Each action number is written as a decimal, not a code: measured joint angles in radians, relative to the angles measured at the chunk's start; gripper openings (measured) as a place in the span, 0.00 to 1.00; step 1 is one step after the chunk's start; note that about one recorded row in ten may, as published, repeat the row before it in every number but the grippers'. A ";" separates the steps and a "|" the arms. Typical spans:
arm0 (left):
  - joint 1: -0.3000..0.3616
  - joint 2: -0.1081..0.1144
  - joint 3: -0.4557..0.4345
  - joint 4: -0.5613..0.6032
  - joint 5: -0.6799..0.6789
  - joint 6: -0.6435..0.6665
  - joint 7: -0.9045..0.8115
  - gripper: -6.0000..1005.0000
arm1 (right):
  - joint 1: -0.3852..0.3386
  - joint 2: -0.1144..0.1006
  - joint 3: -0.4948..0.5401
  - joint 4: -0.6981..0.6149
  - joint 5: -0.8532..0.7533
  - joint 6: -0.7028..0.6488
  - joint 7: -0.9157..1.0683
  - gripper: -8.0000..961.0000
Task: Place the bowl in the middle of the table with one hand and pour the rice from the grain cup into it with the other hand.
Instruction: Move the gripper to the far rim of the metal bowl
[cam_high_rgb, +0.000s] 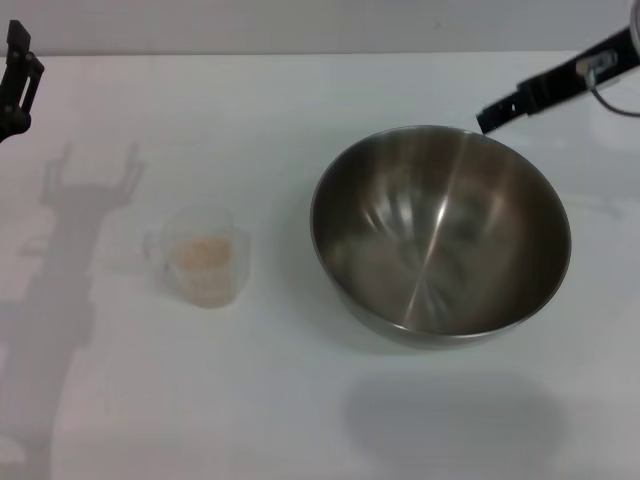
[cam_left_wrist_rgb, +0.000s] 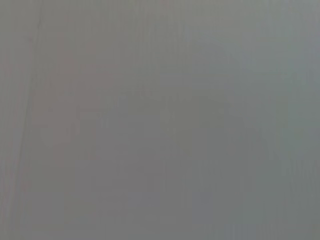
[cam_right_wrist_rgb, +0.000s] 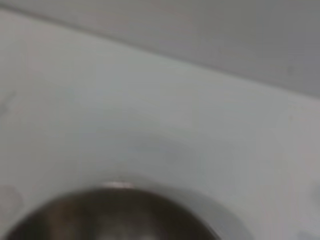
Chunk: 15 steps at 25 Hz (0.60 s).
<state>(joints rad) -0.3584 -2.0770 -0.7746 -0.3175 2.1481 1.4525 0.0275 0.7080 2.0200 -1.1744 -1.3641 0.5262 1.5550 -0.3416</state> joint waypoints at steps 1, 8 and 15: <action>0.000 0.000 0.000 0.000 0.000 0.000 0.000 0.83 | 0.007 -0.002 0.000 0.022 -0.014 0.002 -0.008 0.79; -0.002 0.000 0.000 0.000 -0.001 0.000 0.000 0.83 | 0.022 0.002 0.002 0.106 -0.056 0.004 -0.053 0.79; 0.003 -0.002 0.003 0.000 -0.001 0.000 -0.002 0.83 | 0.025 0.019 -0.004 0.185 -0.057 -0.022 -0.092 0.79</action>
<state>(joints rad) -0.3551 -2.0787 -0.7717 -0.3176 2.1475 1.4526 0.0257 0.7330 2.0392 -1.1781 -1.1795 0.4693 1.5329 -0.4332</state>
